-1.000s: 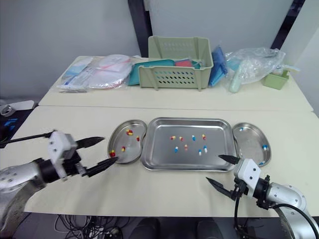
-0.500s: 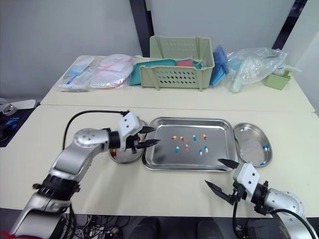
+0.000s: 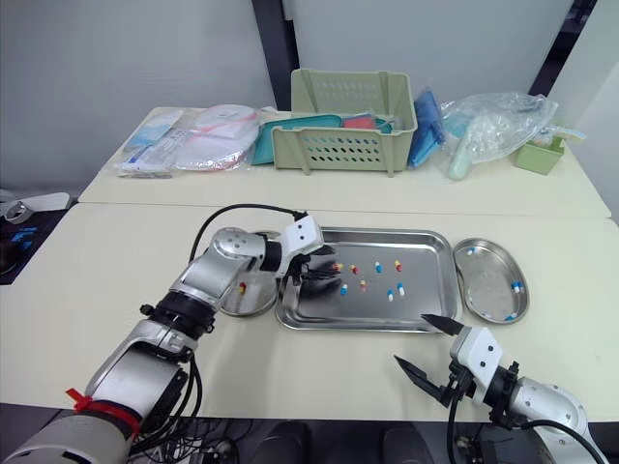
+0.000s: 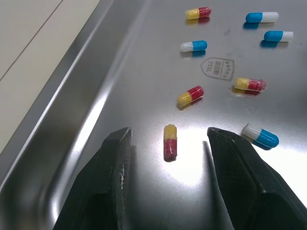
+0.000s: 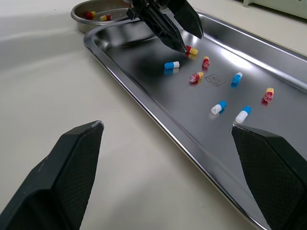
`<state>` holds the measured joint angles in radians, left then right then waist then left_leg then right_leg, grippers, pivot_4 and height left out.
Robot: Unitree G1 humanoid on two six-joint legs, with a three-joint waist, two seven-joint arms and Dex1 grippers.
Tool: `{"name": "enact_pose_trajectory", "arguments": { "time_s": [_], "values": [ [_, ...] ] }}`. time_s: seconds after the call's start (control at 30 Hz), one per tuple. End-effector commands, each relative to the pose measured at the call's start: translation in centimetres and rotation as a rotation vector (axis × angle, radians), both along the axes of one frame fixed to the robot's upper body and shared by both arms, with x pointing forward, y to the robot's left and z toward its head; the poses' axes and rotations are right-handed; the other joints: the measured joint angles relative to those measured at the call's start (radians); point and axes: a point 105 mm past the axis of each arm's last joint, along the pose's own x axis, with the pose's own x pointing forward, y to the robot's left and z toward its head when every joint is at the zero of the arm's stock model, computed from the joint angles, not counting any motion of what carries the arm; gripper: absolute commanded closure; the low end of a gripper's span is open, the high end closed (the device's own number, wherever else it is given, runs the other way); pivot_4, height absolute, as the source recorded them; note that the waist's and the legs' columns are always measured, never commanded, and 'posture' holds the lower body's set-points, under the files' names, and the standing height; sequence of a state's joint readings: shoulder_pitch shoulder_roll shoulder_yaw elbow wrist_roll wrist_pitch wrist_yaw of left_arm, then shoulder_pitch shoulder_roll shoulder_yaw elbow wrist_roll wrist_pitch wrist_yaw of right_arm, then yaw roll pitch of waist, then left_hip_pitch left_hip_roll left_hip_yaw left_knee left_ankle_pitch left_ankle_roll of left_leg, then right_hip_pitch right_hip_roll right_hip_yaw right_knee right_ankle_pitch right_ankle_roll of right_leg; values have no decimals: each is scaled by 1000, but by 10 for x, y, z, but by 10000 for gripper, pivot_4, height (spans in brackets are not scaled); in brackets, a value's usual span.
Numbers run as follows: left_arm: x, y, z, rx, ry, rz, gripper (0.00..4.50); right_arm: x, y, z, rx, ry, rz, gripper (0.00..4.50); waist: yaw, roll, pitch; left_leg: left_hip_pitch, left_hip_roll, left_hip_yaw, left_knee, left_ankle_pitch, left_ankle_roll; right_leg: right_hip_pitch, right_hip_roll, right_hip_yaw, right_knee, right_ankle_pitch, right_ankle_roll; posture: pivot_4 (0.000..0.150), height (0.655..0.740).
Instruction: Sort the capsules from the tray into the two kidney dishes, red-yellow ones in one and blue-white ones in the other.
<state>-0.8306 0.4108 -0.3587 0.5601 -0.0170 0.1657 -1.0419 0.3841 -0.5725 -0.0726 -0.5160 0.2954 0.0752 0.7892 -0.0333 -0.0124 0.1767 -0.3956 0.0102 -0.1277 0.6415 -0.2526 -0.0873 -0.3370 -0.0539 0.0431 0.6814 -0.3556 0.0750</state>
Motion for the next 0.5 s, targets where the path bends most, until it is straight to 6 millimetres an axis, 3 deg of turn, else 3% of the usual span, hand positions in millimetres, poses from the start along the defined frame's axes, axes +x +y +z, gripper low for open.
{"name": "enact_pose_trajectory", "arguments": {
  "time_s": [0.03,0.2,0.3,0.5],
  "values": [
    [4,-3,1,33,-7,-23,19309,-4,6,10,11,-41,14,0,0,0,0,0,0,0,0,0,0,0,0,0,0,0,0,1500,7400],
    [5,-1,-7,60,51,-21,19309,-4,8,12,13,-41,12,0,-1,0,0,0,0,-1,0,0,0,0,0,-1,0,0,0,1500,7400],
    [6,-3,-9,67,50,-21,25248,-3,8,13,13,-42,13,0,0,0,0,0,0,-1,1,0,0,0,0,-1,0,0,0,1500,7400],
    [0,-5,-16,83,81,-44,44127,-3,8,14,11,-42,15,0,0,0,0,0,0,-1,1,0,0,1,0,-1,0,0,0,1500,7400]
  ]
}}
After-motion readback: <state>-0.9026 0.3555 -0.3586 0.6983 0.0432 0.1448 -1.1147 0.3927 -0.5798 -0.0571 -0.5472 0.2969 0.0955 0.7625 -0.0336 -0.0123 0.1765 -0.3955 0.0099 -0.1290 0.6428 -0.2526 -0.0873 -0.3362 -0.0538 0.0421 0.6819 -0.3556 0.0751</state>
